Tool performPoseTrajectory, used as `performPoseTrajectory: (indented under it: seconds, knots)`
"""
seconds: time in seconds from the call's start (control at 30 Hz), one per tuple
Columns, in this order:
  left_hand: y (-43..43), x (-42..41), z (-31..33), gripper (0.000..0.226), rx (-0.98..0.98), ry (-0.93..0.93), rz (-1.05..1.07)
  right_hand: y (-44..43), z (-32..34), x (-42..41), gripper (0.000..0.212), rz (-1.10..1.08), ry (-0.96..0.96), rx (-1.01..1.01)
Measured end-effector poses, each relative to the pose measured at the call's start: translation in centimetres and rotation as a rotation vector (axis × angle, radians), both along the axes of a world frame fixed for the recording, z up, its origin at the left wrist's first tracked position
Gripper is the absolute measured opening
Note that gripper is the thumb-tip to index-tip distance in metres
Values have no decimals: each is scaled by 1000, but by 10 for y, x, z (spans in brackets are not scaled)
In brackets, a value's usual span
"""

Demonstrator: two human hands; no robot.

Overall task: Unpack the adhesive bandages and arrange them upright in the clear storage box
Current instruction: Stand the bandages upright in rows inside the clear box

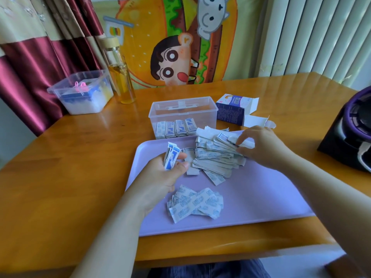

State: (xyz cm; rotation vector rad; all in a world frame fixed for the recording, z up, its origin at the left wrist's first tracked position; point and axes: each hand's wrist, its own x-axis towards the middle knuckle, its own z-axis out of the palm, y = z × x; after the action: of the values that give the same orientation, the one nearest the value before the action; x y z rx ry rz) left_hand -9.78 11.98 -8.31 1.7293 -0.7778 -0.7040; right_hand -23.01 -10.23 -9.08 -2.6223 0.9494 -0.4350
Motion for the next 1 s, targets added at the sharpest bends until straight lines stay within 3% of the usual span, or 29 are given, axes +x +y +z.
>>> performPoseTrajectory:
  seconds: [0.07, 0.23, 0.63, 0.9, 1.0]
  knots:
    - [-1, -1, 1, 11, -10, 4, -7, 2, 1, 4, 12, 43, 59, -74]
    - [1, -1, 3, 11, 2, 4, -11, 0, 2, 11, 30, -26, 177, -156]
    - [0, -2, 5, 13, -4, -2, -28, -7, 6, 26, 44, -41, 300, 44]
    - [-2, -2, 6, 13, -3, 4, -37, 2, 16, 26, 26, 30, 174, 282]
    - [-1, -1, 5, 13, 2, 5, -33, 1, 19, 24, 43, 2, 51, 356]
